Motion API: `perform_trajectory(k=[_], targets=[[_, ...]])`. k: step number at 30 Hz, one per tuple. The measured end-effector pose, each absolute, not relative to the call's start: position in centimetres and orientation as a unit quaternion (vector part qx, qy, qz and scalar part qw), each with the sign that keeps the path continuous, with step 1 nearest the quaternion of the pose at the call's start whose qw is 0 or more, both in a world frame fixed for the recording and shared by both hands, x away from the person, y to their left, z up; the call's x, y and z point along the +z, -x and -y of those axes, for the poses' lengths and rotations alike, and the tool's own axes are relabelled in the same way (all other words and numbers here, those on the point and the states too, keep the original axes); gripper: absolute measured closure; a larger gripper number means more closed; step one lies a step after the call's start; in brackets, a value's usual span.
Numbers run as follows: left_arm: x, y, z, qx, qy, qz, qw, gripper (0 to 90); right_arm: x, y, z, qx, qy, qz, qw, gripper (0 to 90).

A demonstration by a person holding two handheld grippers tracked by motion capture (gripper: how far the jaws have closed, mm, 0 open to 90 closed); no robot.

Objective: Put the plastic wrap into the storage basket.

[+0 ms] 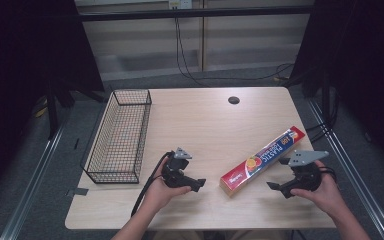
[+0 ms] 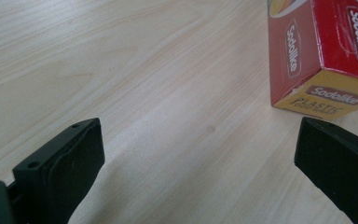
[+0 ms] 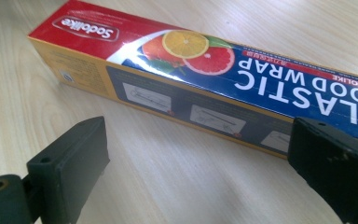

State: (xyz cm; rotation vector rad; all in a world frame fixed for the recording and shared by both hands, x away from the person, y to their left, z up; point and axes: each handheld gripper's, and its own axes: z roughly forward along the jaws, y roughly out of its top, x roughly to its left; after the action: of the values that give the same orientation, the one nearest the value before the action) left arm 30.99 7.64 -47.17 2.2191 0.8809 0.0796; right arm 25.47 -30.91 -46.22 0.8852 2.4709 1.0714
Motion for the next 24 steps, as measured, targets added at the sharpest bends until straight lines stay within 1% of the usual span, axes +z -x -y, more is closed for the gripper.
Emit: perform_trajectory(k=[6,11,14,17,22,24], targets=[[-47.0,-30.9,-8.0,0.030,-0.866,-0.340,0.366,1.1,-45.5,-26.1,31.0,0.351,-0.276,-0.884,0.140,2.6],[-46.6,-30.7,-8.0,0.030,-0.860,-0.341,0.380,1.2,-43.9,-26.6,31.2,0.337,-0.243,-0.897,0.150,2.5],[-46.5,-30.5,-8.3,0.030,-0.865,-0.334,0.373,1.4,-43.3,-27.4,31.1,0.317,-0.232,-0.907,0.155,2.2],[-46.5,-30.4,-8.5,0.029,-0.863,-0.338,0.375,1.9,-43.1,-28.3,30.7,0.302,-0.221,-0.913,0.163,1.8],[-46.6,-30.5,-8.7,0.027,-0.864,-0.338,0.371,2.6,-43.1,-30.1,30.3,0.289,-0.202,-0.923,0.157,0.6],[-46.7,-30.5,-8.8,0.026,-0.864,-0.338,0.371,2.6,-43.0,-30.6,30.2,0.285,-0.192,-0.925,0.163,0.5]])
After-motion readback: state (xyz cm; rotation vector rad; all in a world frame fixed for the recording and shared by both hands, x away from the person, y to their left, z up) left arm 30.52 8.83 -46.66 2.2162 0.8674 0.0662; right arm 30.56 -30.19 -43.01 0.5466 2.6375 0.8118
